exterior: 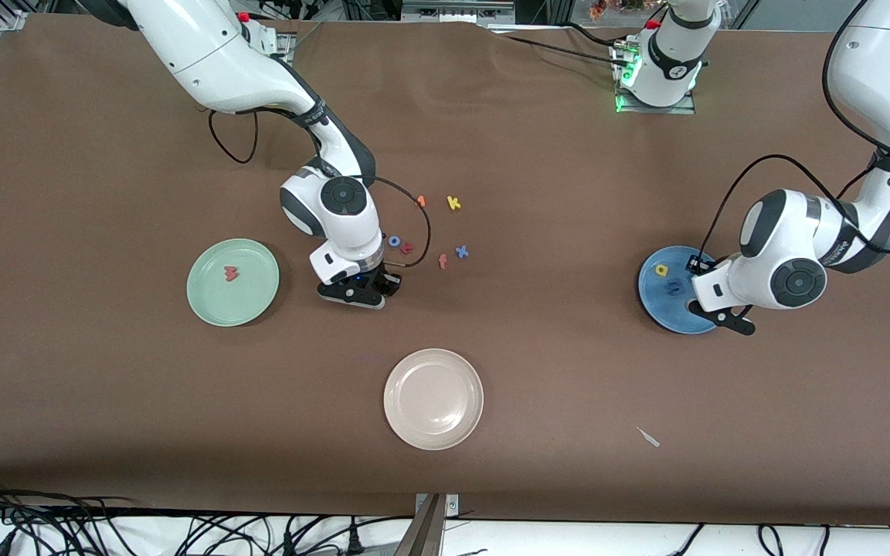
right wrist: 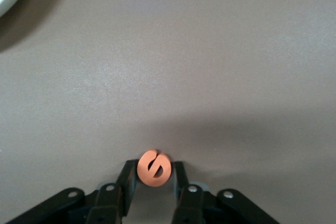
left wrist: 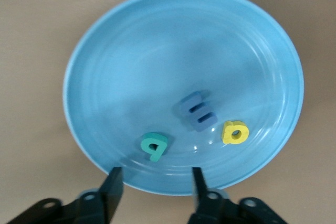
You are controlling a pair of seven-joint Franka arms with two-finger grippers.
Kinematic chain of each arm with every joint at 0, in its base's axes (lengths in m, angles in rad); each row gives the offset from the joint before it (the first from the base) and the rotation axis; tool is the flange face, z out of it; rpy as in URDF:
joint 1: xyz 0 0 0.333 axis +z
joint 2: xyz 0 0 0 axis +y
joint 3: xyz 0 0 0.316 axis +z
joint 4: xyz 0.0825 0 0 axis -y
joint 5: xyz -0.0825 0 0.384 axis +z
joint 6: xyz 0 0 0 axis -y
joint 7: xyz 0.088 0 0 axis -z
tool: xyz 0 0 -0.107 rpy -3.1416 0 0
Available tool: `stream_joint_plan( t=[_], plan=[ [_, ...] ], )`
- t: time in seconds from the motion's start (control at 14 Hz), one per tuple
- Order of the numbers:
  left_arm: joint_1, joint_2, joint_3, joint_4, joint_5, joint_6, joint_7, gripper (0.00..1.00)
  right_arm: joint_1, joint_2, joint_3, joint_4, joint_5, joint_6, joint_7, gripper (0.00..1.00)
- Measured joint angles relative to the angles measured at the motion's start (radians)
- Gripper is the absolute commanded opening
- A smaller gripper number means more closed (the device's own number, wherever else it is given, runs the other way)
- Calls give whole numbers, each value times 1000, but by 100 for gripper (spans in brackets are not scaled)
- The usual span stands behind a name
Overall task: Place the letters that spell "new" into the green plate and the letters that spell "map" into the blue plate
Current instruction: 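Drop the b on the blue plate while the right gripper lifts the 6, then place the 6 on the green plate while the left gripper returns to rest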
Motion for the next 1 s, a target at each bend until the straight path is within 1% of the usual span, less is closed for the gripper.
stream_joint_plan(
  t=[0.07,0.29,0.43,0.64,0.79,0.86,0.93,1.0],
  plan=[
    [0,-1,0,31,0,-43,-10,100,0,1,-1,0,-1,1,0,25],
    [0,-6,-2,169,0,-213,-15,100,0,1,-1,0,-2,1,0,25],
    [2,-9,-2,250,0,-287,-17,100,0,1,-1,0,-2,2,0,25],
    [10,-9,9,319,0,-347,-16,100,-14,0,-17,10,-7,-7,-30,25],
    [24,-14,23,345,-8,-352,-17,100,-34,-6,-22,20,-8,-46,-83,25],
    [14,-30,58,355,-40,-352,-18,100,-41,-13,-22,26,-8,-72,-112,25],
    [-23,-57,129,360,-105,-348,-18,100,-49,-24,-22,29,-8,-104,-143,25],
    [-82,-98,231,362,-188,-340,-18,100,-59,-42,-22,30,-8,-137,-180,25]
  ],
)
